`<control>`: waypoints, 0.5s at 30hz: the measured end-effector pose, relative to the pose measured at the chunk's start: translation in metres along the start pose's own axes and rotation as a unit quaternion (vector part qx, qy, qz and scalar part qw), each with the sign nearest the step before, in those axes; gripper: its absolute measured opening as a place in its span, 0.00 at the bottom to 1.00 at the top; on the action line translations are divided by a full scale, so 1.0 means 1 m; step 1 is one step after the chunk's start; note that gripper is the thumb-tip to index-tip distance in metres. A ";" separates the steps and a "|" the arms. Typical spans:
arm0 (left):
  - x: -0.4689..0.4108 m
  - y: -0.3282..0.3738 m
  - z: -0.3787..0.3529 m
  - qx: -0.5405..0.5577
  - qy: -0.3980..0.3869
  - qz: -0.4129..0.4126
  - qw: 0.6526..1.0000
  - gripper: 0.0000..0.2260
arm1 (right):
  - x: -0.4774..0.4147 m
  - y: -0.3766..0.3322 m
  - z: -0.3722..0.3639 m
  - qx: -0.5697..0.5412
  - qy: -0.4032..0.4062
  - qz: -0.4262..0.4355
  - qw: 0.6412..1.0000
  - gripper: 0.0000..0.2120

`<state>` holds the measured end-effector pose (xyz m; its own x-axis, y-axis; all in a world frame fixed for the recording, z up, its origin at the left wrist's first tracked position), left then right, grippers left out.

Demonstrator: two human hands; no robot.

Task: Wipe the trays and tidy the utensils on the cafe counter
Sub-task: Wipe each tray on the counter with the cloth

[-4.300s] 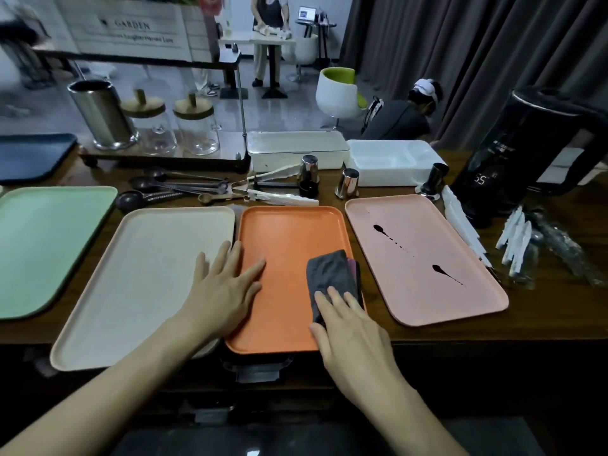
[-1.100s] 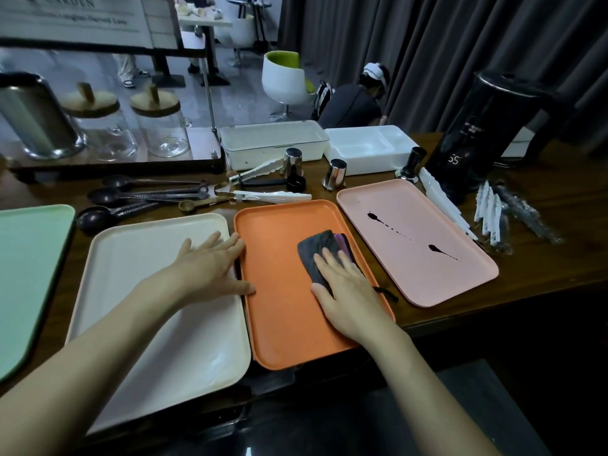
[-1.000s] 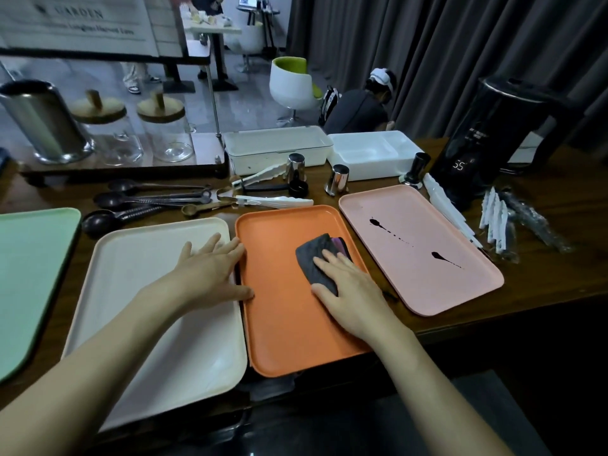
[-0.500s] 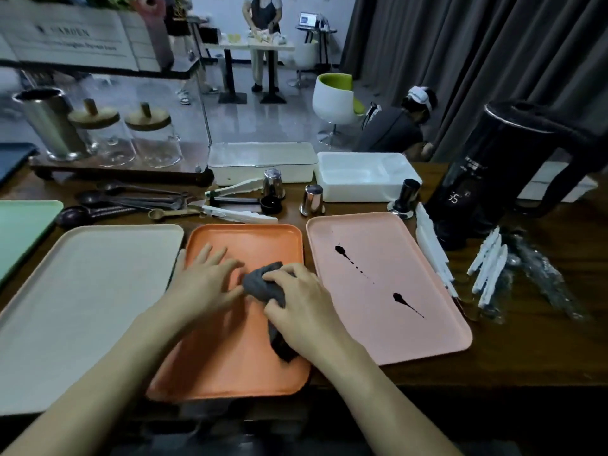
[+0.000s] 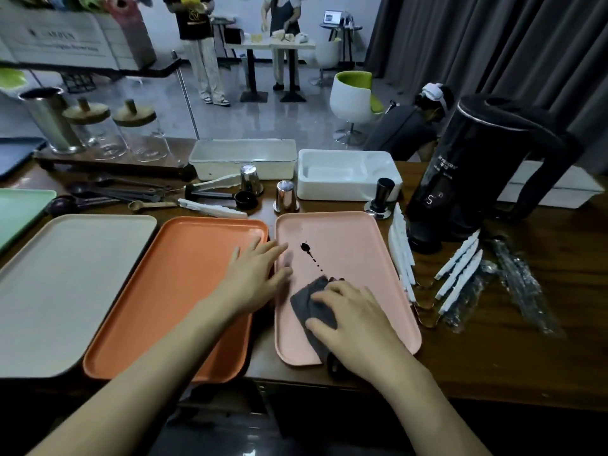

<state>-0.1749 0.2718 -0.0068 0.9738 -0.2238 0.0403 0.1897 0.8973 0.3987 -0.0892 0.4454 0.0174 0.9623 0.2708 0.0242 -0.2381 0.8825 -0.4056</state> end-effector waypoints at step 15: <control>0.000 -0.003 -0.004 -0.053 0.038 -0.033 0.997 0.25 | -0.051 -0.006 -0.039 0.107 0.038 0.008 0.993 0.25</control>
<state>-0.1754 0.2705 -0.0118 0.9647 -0.2580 -0.0533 0.2619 0.9175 0.2994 -0.1322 0.4115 -0.0170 0.9632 0.2636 -0.0524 -0.2687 0.9419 -0.2013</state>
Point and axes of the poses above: each hand's wrist, its own x-axis away from the middle knuckle, its own z-axis out of the back of the hand, y = z × x, the point moved 7 cm from there along -x, towards the middle knuckle, and after that the axes turned 2 degrees about x, right-handed, at the moved point
